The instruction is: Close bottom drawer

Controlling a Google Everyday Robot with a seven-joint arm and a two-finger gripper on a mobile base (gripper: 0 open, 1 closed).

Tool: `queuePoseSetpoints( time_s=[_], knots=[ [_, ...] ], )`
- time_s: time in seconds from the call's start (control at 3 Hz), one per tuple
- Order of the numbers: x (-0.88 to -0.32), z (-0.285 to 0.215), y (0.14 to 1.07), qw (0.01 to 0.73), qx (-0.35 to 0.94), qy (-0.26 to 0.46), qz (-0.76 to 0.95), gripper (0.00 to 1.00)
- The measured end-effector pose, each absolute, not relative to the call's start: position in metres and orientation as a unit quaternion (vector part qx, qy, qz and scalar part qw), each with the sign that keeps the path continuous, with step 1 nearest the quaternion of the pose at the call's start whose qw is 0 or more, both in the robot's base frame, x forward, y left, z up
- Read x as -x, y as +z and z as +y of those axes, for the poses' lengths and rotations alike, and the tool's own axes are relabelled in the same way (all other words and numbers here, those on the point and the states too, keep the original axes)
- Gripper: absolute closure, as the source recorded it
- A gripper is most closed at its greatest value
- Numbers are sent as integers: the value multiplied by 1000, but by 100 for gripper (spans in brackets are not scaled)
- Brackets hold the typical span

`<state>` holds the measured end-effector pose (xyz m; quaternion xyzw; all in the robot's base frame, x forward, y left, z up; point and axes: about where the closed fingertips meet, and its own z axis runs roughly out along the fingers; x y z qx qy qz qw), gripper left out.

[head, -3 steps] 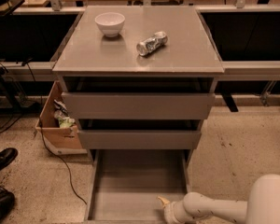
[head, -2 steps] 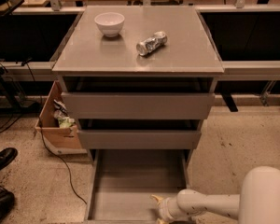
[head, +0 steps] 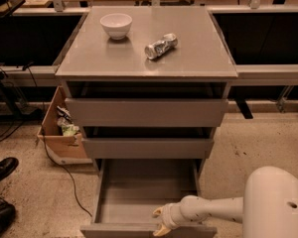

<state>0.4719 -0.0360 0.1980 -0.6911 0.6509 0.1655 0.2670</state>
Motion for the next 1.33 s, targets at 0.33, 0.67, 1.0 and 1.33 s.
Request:
queuePoseSetpoints(
  time_s=[0.33,0.67,1.0,1.33],
  knots=[
    [-485,-18,207,275,700,160,640,86],
    [-490,-11,210,277,704,157,635,91],
    [-497,-1,227,283,714,146,623,68],
    [-490,-6,239,284,723,136,614,63]
  ],
)
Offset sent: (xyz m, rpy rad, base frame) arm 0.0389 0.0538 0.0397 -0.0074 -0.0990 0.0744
